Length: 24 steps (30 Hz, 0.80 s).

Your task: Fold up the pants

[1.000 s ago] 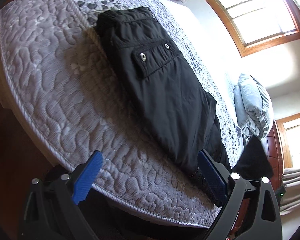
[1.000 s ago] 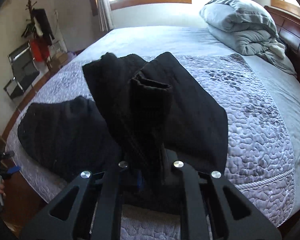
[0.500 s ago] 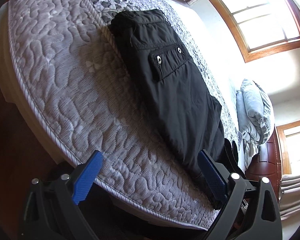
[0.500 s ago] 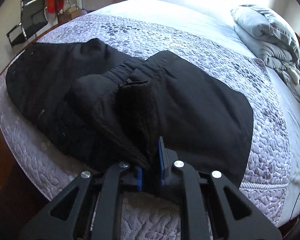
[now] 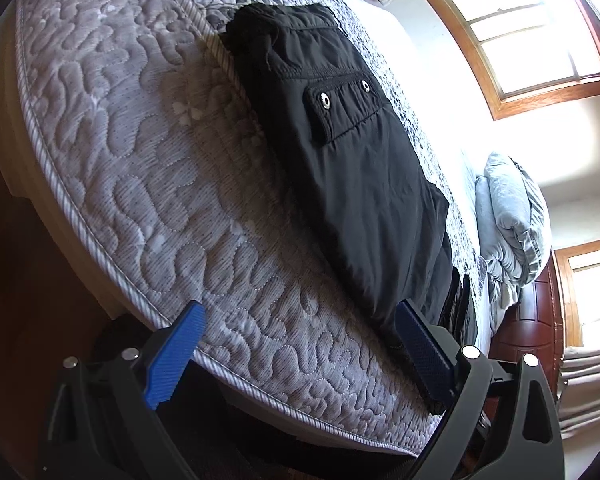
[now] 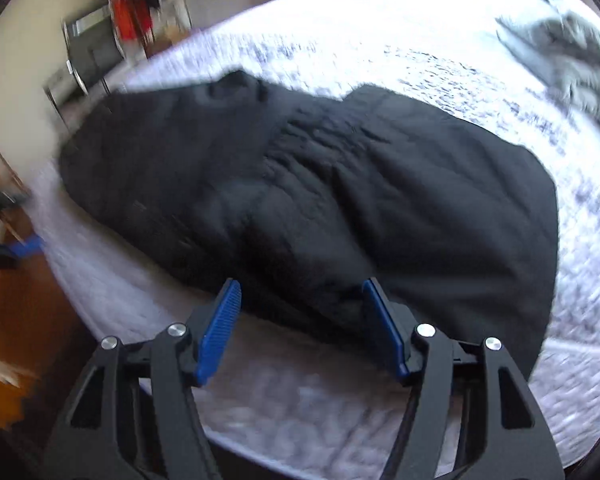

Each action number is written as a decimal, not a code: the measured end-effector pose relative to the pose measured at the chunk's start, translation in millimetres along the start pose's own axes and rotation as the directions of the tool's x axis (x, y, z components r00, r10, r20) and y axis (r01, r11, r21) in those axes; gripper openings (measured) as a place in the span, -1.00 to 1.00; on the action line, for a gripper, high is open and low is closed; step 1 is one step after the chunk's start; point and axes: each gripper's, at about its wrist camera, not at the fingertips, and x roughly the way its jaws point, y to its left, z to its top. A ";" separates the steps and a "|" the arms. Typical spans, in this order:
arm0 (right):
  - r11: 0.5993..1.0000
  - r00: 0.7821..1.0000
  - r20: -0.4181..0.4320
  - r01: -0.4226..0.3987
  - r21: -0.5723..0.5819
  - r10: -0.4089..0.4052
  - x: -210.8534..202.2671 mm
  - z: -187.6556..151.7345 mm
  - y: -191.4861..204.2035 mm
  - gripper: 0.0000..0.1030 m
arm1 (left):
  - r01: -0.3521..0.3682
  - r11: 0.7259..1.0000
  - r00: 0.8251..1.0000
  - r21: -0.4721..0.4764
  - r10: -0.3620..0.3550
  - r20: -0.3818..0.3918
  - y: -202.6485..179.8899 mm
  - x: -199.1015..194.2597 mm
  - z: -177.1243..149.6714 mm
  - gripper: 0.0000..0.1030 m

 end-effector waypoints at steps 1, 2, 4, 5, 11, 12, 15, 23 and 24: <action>1.000 1.000 0.024 -0.011 0.027 0.010 -5.9 -0.1 -0.5 0.30 | 0.001 1.000 1.000 -0.003 -0.001 0.002 0.4 -0.2 -0.2 0.87; 0.999 0.999 0.035 -0.008 0.039 0.007 -8.8 0.4 0.7 0.30 | 0.002 1.000 1.000 -0.005 -0.002 0.003 0.1 -0.2 -0.4 0.87; 1.000 0.999 0.039 0.009 0.030 -0.010 -7.9 2.1 6.8 0.31 | 0.004 1.000 1.000 -0.001 -0.004 0.001 -1.6 0.8 -0.9 0.87; 1.000 0.999 0.041 0.019 0.012 -0.019 -5.5 2.6 12.3 0.31 | 0.006 1.000 1.000 0.000 -0.006 -0.001 -2.4 1.4 -1.4 0.87; 0.998 0.998 0.048 0.051 -0.025 -0.049 15.8 15.8 28.8 0.23 | 0.008 1.000 1.000 0.011 -0.007 -0.015 -5.6 4.4 -6.1 0.87; 0.998 0.997 0.049 0.059 -0.020 -0.058 15.2 16.2 25.8 0.15 | 0.007 1.000 1.000 0.008 -0.007 -0.015 -4.7 4.6 -6.1 0.87; 0.997 0.997 0.042 0.071 0.010 -0.071 17.0 19.8 16.6 -0.15 | 0.010 1.000 1.000 -0.013 -0.010 -0.012 -0.8 4.8 -5.4 0.87; 1.000 0.997 0.081 -0.007 0.014 0.006 -4.4 28.7 16.0 -0.84 | 0.010 0.999 1.000 -0.032 -0.010 -0.019 7.7 10.5 -6.2 0.88; 1.000 0.996 0.090 -0.023 0.008 0.023 -9.8 30.9 18.8 -0.84 | 0.009 0.999 1.000 -0.032 -0.010 -0.021 8.1 11.3 -6.7 0.88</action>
